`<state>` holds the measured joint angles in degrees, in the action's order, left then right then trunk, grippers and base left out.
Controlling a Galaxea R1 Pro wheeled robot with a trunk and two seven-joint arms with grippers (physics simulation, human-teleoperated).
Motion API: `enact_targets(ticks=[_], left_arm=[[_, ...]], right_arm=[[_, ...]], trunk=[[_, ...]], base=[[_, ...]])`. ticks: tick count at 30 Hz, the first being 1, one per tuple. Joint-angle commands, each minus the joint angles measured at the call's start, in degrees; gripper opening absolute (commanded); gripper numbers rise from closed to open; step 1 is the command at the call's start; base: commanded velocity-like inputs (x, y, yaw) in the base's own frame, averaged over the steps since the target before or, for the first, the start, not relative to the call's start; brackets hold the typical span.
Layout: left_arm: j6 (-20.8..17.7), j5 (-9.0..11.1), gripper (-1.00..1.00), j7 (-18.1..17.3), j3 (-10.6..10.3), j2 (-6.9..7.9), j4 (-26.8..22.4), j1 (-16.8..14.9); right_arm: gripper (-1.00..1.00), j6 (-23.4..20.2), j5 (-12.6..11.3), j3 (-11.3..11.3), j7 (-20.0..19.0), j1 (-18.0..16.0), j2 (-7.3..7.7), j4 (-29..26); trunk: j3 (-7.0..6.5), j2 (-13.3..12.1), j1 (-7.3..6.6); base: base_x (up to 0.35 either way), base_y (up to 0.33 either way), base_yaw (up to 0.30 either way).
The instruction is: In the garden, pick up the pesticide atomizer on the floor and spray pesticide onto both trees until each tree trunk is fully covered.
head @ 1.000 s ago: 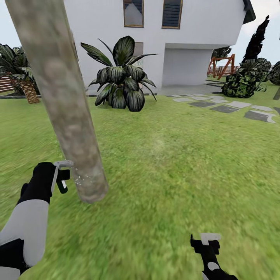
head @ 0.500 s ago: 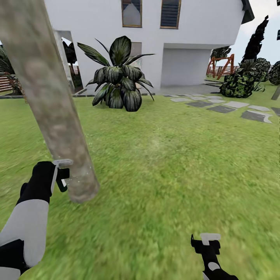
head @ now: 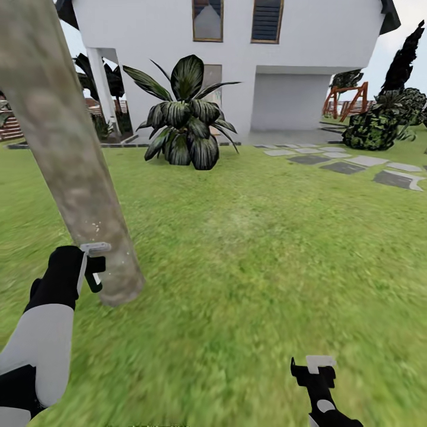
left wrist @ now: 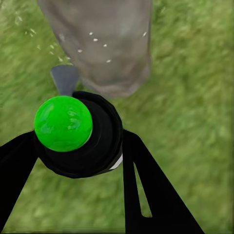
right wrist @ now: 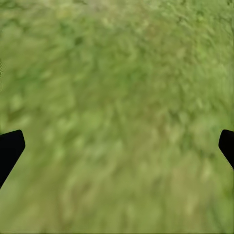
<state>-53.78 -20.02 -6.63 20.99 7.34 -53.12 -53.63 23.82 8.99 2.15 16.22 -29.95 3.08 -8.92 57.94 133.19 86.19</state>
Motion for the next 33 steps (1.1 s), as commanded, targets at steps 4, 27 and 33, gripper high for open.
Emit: enact_targets(ticks=[4, 27, 33], left_arm=[[-0.2, -0.6, -1.00, -0.6, 0.1, -0.08, -0.1, -0.1], [0.2, -0.6, -1.00, -1.2, -0.3, 3.27, 1.0, 1.2], [0.2, -0.6, -1.00, -1.0, -1.2, 3.58, 1.1, 2.4]], right_arm=[[1.00, 0.1, 0.6, 0.2, 0.2, 0.0, -0.01, 0.0], [1.00, 0.1, 0.6, 0.2, 0.2, 0.0, -0.01, 0.0], [1.00, 0.1, 0.6, 0.2, 0.2, 0.0, -0.01, 0.0]], trunk=[[0.05, 0.0, -0.01], [0.05, 0.0, -0.01], [0.05, 0.0, -0.01]], base=[[0.001, -0.274, 0.274], [0.096, -0.274, 0.057], [0.001, -0.274, 0.275]])
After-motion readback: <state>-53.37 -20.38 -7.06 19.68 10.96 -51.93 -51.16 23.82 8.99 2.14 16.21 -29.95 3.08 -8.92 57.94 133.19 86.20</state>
